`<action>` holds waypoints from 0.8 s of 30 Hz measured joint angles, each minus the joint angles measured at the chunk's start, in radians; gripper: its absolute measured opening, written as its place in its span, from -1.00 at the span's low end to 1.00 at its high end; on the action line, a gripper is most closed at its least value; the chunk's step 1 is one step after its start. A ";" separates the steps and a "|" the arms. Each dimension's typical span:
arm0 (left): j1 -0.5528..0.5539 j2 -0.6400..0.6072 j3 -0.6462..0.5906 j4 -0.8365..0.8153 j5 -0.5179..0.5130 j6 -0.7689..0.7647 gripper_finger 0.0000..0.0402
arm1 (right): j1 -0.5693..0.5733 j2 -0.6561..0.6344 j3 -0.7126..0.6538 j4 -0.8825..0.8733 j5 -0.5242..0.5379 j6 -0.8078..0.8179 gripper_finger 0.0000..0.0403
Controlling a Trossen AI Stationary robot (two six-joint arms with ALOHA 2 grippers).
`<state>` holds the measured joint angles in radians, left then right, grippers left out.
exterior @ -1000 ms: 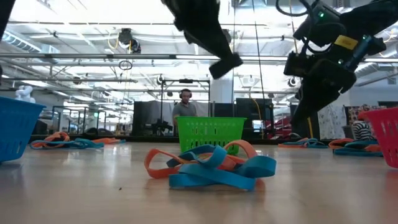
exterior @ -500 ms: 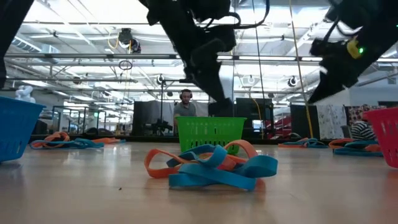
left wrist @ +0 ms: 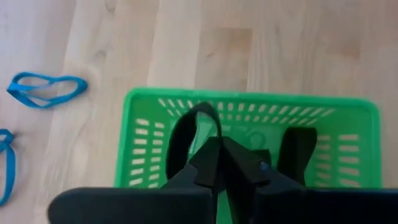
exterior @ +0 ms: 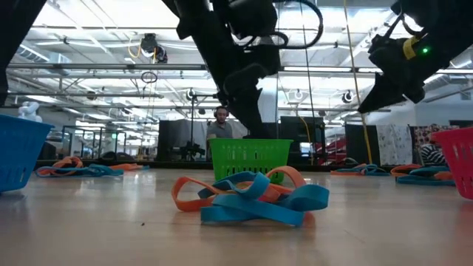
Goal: Sort rubber bands into baskets
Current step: Put the black rubber band into the green bin
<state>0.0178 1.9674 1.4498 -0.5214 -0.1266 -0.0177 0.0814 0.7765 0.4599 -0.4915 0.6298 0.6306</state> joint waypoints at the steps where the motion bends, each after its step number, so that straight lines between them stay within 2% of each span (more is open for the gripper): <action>1: 0.001 0.002 0.000 -0.003 -0.001 0.000 -0.85 | 0.000 0.008 0.000 0.000 0.000 0.006 -1.00; 11: -0.014 0.000 0.000 -0.010 -0.044 0.007 -0.50 | -0.001 0.063 0.000 0.002 -0.001 0.012 -1.00; 15: -0.012 -0.005 0.032 -0.005 -0.077 0.001 -0.44 | -0.001 0.064 0.000 0.002 -0.001 -0.005 -1.00; 20: -0.034 -0.011 0.046 0.257 -0.083 0.089 -0.44 | -0.001 0.053 0.000 0.003 -0.001 -0.032 -1.00; 24: -0.033 0.039 0.047 0.542 -0.082 0.139 -0.44 | -0.001 0.026 0.000 0.001 0.001 -0.014 -1.00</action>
<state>-0.0151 2.0068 1.4973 0.0202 -0.2085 0.1218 0.0807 0.8023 0.4599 -0.4904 0.6308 0.6162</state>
